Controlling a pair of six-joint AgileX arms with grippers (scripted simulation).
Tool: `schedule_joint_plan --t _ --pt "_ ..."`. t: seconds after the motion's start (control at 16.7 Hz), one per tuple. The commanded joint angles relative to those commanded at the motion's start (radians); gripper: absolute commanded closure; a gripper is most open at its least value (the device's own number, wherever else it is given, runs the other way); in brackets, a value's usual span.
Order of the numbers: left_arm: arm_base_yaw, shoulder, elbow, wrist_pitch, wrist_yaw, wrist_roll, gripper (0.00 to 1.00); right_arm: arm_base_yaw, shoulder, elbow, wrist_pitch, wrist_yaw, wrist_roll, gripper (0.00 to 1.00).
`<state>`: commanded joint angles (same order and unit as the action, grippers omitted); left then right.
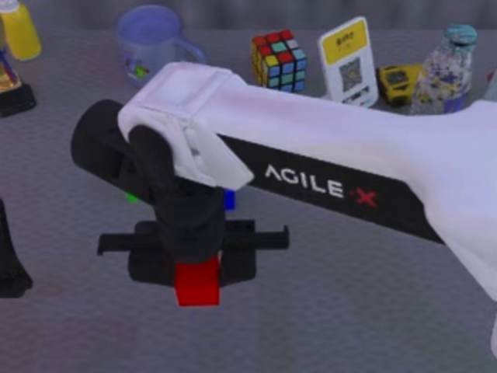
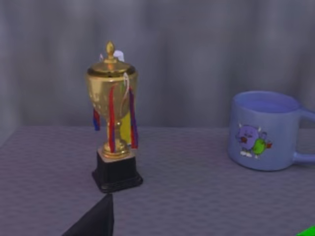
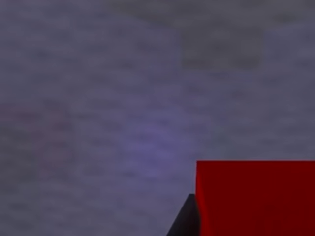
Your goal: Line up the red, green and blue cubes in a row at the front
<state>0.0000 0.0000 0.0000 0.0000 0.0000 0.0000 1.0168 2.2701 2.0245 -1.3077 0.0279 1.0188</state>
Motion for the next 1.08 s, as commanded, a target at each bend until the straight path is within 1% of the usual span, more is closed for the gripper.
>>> schedule_joint_plan --t 0.24,0.54,0.66,0.9,1.08 --pt "0.000 0.000 0.000 0.000 0.000 0.000 0.00 -0.004 0.005 -0.013 0.017 -0.001 -0.001 1.00" --pt "0.000 0.000 0.000 0.000 0.000 0.000 0.00 -0.002 0.031 -0.159 0.199 0.000 0.002 1.00" --pt "0.000 0.000 0.000 0.000 0.000 0.000 0.00 0.001 0.041 -0.200 0.243 0.000 0.002 1.00" --pt "0.000 0.000 0.000 0.000 0.000 0.000 0.00 0.002 0.044 -0.205 0.249 0.000 0.003 1.00" --pt "0.000 0.000 0.000 0.000 0.000 0.000 0.00 0.002 0.044 -0.205 0.249 0.000 0.003 0.77"
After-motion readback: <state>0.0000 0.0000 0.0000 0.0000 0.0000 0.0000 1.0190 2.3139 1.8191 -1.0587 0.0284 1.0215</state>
